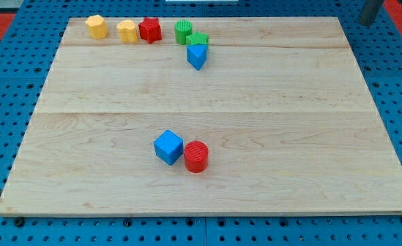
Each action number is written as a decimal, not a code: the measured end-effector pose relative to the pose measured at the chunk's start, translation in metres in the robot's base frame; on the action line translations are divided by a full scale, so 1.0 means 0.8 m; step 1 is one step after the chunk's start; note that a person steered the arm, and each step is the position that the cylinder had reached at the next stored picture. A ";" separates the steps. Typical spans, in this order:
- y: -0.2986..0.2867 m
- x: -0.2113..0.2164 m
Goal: Separate the green blocks from each other
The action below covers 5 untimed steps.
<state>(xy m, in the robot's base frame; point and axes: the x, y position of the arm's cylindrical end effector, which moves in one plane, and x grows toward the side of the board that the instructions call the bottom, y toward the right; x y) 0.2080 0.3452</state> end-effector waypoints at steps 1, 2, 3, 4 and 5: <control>0.000 0.004; -0.013 0.017; -0.035 0.019; -0.168 0.013; -0.311 0.007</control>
<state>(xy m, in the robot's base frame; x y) 0.2133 0.0967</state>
